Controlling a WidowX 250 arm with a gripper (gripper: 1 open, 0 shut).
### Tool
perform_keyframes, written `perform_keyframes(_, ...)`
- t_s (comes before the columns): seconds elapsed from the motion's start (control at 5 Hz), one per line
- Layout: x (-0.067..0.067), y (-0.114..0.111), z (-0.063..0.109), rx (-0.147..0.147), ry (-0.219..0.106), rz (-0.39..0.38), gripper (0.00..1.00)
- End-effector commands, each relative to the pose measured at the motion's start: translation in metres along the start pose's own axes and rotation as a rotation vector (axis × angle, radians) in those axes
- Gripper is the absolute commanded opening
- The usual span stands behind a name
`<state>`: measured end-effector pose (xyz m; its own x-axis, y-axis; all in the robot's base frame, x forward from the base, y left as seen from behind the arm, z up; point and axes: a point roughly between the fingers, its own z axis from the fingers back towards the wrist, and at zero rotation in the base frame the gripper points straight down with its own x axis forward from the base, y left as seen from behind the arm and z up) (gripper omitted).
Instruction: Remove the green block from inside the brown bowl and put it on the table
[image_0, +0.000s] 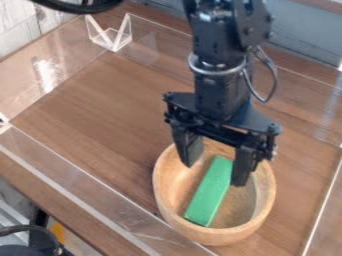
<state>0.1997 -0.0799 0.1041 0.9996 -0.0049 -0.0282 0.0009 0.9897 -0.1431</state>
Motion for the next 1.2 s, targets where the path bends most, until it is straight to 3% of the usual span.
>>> perform_keyframes(0.0,0.014,-0.009,0.004,0.011,-0.049,-0.021,1.0)
perform_keyframes(0.4,0.014,-0.021,0.019,0.033,-0.073,0.028,1.0)
perform_keyframes(0.6,0.008,-0.021,0.021,0.034,-0.078,0.007,1.0)
perform_keyframes(0.8,0.002,-0.022,0.019,0.036,-0.076,-0.015,1.0)
perform_keyframes(1.0,0.002,-0.021,0.011,0.039,-0.083,0.024,1.0)
